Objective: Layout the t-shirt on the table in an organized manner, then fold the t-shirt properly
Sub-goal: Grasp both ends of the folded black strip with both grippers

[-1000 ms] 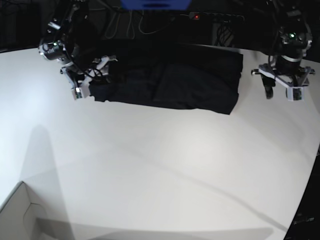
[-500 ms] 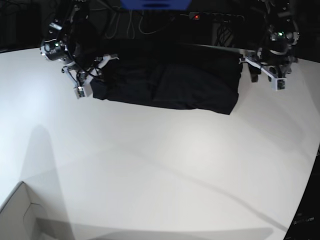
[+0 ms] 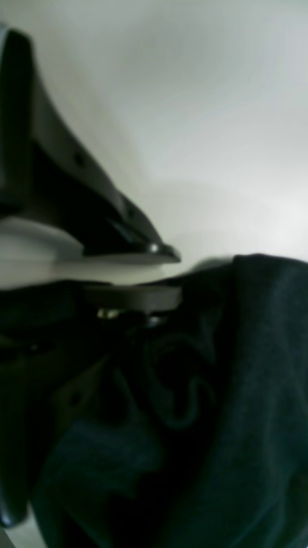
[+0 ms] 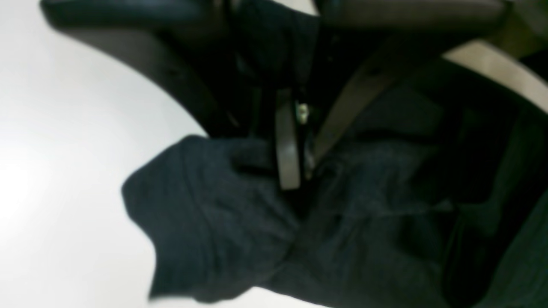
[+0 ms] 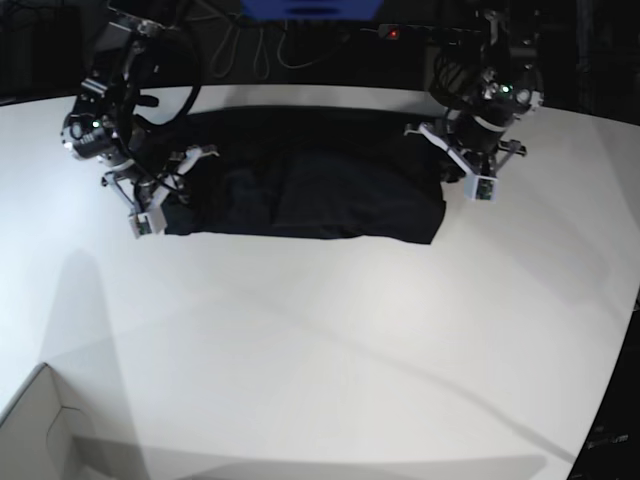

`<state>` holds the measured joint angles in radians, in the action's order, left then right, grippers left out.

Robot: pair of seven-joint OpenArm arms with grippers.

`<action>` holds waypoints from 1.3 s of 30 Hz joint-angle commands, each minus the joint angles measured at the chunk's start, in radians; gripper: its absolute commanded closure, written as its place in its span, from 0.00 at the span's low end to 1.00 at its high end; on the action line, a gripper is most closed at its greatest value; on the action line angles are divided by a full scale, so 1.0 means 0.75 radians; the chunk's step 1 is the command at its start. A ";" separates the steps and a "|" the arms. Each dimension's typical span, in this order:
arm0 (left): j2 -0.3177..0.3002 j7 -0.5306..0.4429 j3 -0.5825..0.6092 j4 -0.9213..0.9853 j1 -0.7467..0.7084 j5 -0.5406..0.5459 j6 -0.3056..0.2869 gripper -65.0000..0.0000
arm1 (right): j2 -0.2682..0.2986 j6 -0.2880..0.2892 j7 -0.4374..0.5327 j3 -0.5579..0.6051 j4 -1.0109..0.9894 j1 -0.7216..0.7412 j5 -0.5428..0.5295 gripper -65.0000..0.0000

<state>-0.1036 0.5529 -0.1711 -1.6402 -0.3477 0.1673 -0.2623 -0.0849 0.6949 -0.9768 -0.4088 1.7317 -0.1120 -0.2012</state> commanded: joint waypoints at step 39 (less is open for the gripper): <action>0.092 0.039 0.012 -0.079 -0.006 -0.013 0.003 0.86 | -0.074 0.004 -0.004 0.984 0.022 0.330 -0.025 1.00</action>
<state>-0.0330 0.6022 -0.1616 -1.6772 -0.3546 0.1501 -0.2611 -0.1268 0.6949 -1.0164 0.3241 1.7302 0.1146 -0.1951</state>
